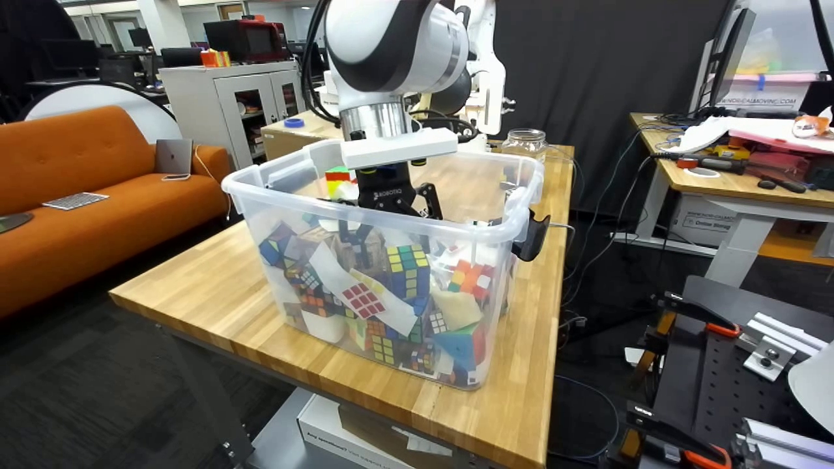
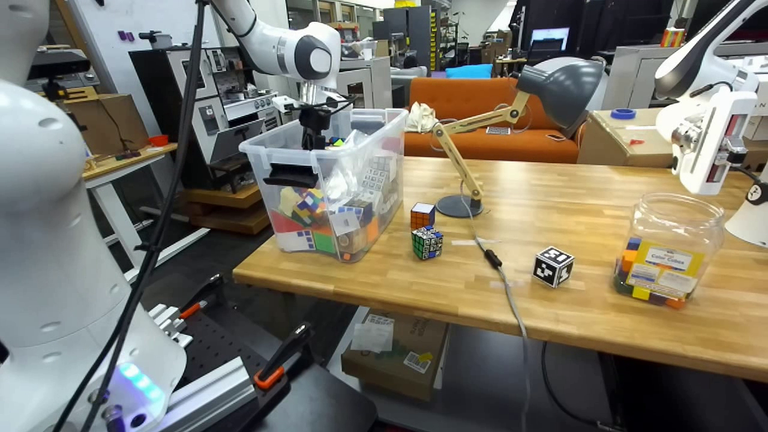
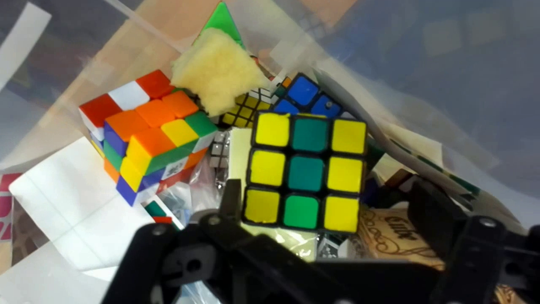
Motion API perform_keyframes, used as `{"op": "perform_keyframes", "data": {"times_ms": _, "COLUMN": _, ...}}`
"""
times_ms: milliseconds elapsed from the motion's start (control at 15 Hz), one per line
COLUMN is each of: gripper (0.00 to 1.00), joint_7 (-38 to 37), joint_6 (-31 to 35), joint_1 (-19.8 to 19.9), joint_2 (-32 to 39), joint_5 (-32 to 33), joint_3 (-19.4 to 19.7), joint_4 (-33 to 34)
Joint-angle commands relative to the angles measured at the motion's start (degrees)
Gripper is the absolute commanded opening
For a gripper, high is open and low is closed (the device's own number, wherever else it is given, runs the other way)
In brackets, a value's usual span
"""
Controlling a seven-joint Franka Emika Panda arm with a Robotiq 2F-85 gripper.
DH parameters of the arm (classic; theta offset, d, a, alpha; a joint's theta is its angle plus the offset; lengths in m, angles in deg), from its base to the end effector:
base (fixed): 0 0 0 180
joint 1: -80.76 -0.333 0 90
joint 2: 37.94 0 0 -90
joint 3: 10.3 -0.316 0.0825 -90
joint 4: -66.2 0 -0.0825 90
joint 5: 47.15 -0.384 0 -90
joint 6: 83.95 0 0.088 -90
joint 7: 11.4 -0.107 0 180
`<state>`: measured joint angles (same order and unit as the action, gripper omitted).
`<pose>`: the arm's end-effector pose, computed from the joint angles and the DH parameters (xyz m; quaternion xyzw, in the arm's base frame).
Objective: Remove one Rubik's cube from the container on the left and place it on the table
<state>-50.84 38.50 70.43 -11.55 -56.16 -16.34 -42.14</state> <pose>0.5832 0.1756 0.2466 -0.9590 0.2486 0.1337 0.0256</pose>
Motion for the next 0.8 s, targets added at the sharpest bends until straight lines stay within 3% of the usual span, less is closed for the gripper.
{"op": "perform_keyframes", "data": {"times_ms": 0, "gripper": 1.0, "joint_7": 0.48, "joint_6": -1.03, "joint_1": -1.06, "joint_2": 1.51, "joint_5": -0.04, "joint_3": 1.04, "joint_4": 2.26}}
{"op": "perform_keyframes", "data": {"times_ms": 733, "gripper": 1.0, "joint_7": 0.51, "joint_6": -2.16, "joint_1": -1.04, "joint_2": -0.54, "joint_5": -0.86, "joint_3": 0.95, "joint_4": 0.24}}
